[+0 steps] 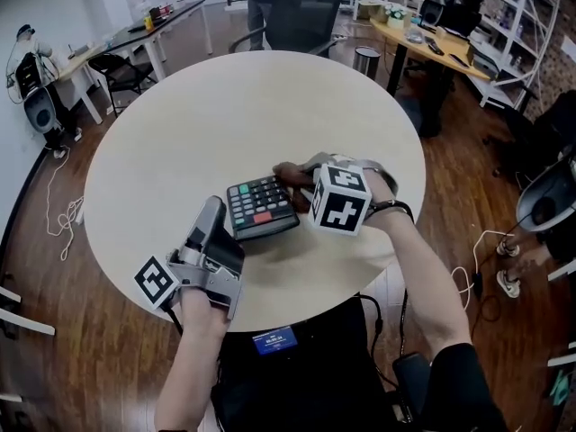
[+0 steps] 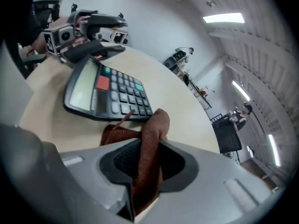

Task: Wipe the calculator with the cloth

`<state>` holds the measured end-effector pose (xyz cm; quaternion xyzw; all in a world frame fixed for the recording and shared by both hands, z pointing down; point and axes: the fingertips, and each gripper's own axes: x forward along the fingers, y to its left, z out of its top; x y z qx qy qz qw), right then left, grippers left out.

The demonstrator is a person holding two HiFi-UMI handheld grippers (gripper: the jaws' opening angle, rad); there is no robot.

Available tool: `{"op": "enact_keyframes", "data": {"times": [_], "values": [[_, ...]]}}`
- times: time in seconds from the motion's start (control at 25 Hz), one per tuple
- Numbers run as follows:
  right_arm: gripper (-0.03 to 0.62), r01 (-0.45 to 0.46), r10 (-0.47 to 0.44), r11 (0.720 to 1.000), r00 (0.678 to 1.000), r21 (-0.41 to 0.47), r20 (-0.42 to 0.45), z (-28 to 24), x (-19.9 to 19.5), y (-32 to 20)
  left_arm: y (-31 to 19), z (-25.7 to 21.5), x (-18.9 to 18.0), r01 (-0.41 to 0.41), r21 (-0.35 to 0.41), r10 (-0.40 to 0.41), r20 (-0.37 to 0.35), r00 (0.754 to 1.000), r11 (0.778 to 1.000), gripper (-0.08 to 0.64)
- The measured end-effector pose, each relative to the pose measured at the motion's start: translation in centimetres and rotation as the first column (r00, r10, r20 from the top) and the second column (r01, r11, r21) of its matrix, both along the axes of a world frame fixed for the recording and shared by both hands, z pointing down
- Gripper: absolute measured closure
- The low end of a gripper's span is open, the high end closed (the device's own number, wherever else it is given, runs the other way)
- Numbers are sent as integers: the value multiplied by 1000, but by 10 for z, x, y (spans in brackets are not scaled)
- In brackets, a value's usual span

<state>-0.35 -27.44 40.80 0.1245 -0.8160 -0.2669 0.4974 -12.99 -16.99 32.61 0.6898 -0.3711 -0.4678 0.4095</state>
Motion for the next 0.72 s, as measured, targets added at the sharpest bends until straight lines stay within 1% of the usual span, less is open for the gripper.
{"op": "enact_keyframes", "data": {"times": [0.04,0.08,0.12,0.2,0.24,0.28,0.32,0.4,0.44,0.48,0.52,0.56,0.68,0.72], "values": [[493,22,-21,999,1000,-44,9,0,-1,11,0,-1,1,0,4,0,9,1000,1000,393],[492,30,-26,994,999,-105,36,-1,-2,20,1,-1,1,-1,9,1,15,1000,1000,393],[492,24,-11,984,997,-178,77,-2,-3,27,1,-2,2,-3,13,2,20,1000,1000,393],[492,-12,70,949,982,-317,173,-4,-2,29,1,-3,3,-11,21,10,26,1000,1000,393],[492,-37,128,929,966,-369,224,-6,-2,24,0,-4,4,-17,24,16,29,999,1000,393],[492,-68,195,911,941,-408,278,-10,-3,14,0,-4,4,-21,27,20,32,999,999,393],[492,-102,269,893,902,-438,337,-15,-5,2,0,-4,4,-22,28,22,32,999,999,393],[492,-165,413,851,796,-499,442,-23,-12,-26,0,-4,4,-19,28,18,24,1000,999,393],[492,-186,470,827,746,-531,471,-24,-17,-38,0,-3,3,-17,28,16,21,1000,999,393],[492,-200,513,804,709,-560,483,-22,-22,-47,-1,-2,1,-15,28,14,19,1000,1000,393],[492,-210,540,786,691,-582,480,-20,-27,-52,-1,-2,1,-14,28,13,18,1000,1000,393],[492,-216,552,774,690,-595,468,-18,-32,-53,-1,-1,0,-12,28,12,16,1000,1000,393],[492,-204,536,764,728,-612,426,-14,-40,-40,-1,-1,2,-8,27,8,20,1000,1000,393],[492,-199,533,762,734,-616,421,-14,-40,-35,-1,-2,3,-9,27,8,25,1000,1000,393]]}}
